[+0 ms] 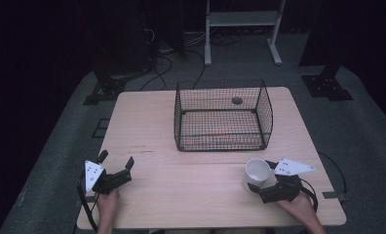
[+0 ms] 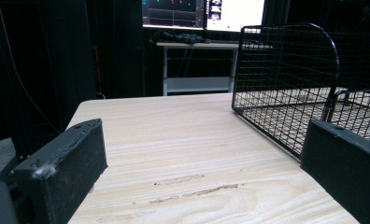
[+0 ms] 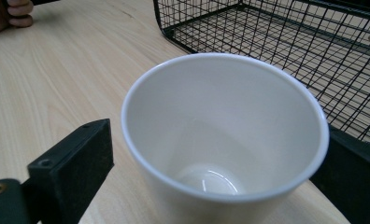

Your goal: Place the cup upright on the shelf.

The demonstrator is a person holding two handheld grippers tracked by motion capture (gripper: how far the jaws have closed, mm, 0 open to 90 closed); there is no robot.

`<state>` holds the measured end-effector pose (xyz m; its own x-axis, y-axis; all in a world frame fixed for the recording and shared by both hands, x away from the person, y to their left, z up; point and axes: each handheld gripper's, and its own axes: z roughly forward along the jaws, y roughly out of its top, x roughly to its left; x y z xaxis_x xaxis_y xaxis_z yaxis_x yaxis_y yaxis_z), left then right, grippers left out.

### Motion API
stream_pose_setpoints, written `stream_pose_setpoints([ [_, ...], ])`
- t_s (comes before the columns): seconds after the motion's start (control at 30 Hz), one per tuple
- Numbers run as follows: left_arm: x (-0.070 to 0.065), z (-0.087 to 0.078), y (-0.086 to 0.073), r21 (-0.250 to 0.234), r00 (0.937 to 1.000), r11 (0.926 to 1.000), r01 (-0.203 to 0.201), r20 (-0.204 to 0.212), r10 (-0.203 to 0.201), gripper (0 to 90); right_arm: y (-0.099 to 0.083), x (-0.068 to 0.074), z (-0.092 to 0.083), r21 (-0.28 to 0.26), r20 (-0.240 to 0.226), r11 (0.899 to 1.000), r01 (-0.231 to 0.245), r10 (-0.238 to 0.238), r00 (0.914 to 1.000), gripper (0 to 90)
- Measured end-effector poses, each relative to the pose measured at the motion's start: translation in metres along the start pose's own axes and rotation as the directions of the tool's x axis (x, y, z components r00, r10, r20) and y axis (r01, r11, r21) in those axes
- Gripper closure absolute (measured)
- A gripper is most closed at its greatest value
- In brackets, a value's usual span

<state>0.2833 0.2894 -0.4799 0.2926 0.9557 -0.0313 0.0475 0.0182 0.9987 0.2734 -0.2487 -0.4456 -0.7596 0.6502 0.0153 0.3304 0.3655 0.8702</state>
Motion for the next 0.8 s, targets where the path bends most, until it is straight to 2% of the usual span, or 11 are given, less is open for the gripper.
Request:
stream_pose_setpoints([
  [0.07, 0.000, 0.000, 0.000, 0.000, 1.0000, 1.0000, 0.000, 0.000, 0.000, 0.0, 0.000, 0.000, 0.000, 0.001, -0.003, 1.000, 0.004, -0.004, 1.0000, 7.2],
  [0.17, 0.000, 0.000, 0.000, 0.000, 1.0000, 1.0000, 0.000, 0.000, 0.000, 0.0, 0.000, -0.001, 0.000, -0.007, -0.006, 1.000, 0.005, -0.005, 1.0000, 18.9],
  [0.43, 0.000, 0.000, 0.000, 0.000, 1.0000, 1.0000, 0.000, 0.000, 0.000, 0.0, 0.002, -0.005, -0.001, 0.000, -0.016, 1.000, -0.023, 0.023, 0.9996, 19.3],
  [0.47, 0.000, 0.000, 0.000, 0.000, 1.0000, 1.0000, -0.001, 0.000, 0.001, 0.0, 0.005, -0.006, -0.002, 0.009, -0.028, 0.999, -0.031, 0.031, 0.9991, 19.3],
  [0.57, 0.000, 0.000, 0.000, 0.000, 1.0000, 1.0000, -0.003, -0.001, 0.003, 0.0, 0.012, -0.008, -0.005, -0.008, -0.051, 0.999, -0.037, 0.037, 0.9980, 19.4],
  [0.67, 0.000, 0.000, 0.000, 0.000, 1.0000, 1.0000, -0.002, 0.000, 0.002, 0.0, 0.018, -0.008, -0.005, -0.012, -0.060, 1.000, -0.029, 0.029, 0.9978, 19.4],
  [0.8, 0.000, 0.000, 0.000, 0.000, 1.0000, 1.0000, -0.003, 0.000, 0.003, 0.0, 0.029, -0.010, -0.003, -0.006, -0.103, 1.000, -0.025, 0.024, 0.9943, 19.4],
])
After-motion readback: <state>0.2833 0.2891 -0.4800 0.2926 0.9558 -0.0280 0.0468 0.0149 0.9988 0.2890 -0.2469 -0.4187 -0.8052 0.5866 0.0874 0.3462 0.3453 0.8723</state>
